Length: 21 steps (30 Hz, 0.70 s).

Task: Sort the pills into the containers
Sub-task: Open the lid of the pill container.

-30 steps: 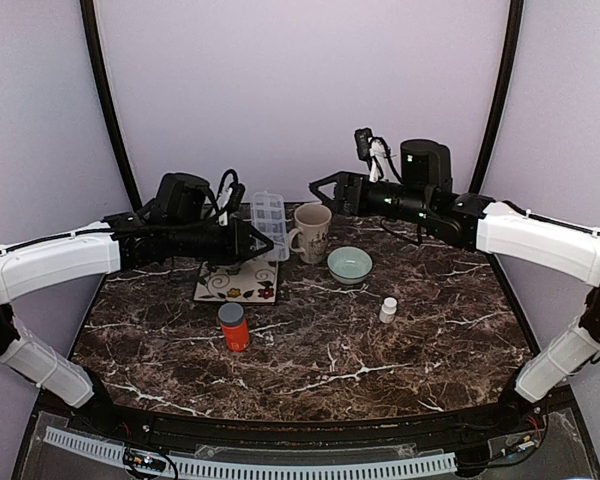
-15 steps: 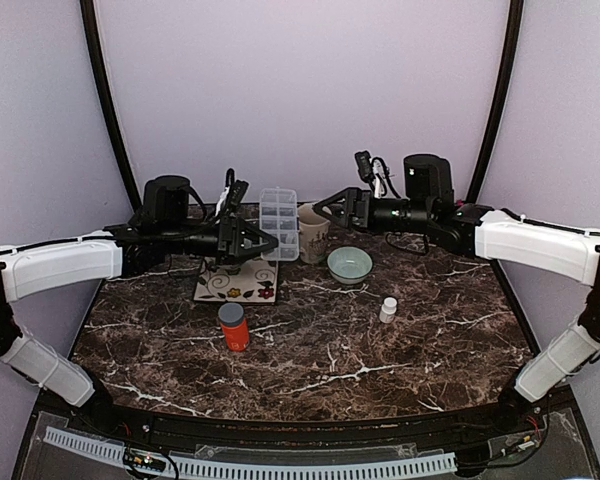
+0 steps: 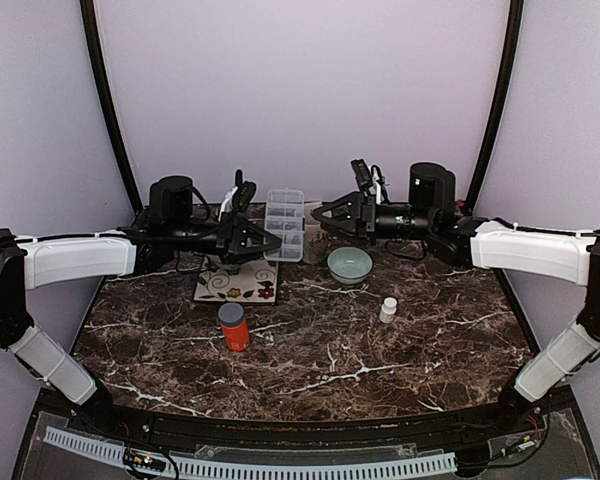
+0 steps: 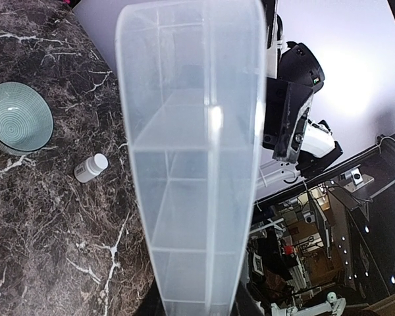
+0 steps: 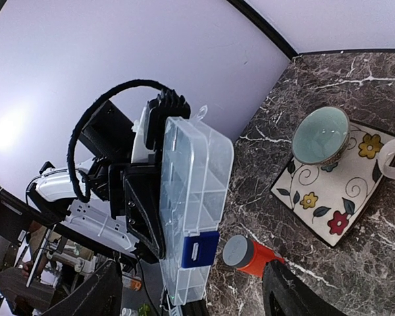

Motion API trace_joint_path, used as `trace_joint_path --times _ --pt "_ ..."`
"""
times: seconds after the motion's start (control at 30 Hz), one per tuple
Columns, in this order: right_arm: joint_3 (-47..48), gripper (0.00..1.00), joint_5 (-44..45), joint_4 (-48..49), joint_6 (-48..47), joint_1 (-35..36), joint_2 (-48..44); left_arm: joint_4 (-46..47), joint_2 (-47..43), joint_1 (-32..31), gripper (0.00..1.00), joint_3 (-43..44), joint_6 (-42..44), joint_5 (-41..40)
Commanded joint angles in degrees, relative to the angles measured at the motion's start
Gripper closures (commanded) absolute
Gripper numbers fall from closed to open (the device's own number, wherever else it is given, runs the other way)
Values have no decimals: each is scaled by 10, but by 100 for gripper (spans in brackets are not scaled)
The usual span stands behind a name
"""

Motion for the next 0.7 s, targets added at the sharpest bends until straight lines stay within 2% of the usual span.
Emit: trace_joint_path --times 0.0,0.43,0.67 --pt "-11 28 -44 49 28 -1 3 45 -1 6 100 7 -10 27" --pt "9 34 -63 81 52 17 46 51 18 6 100 18 -13 42" --pt "27 41 -70 87 58 18 68 58 29 6 100 19 -14 51"
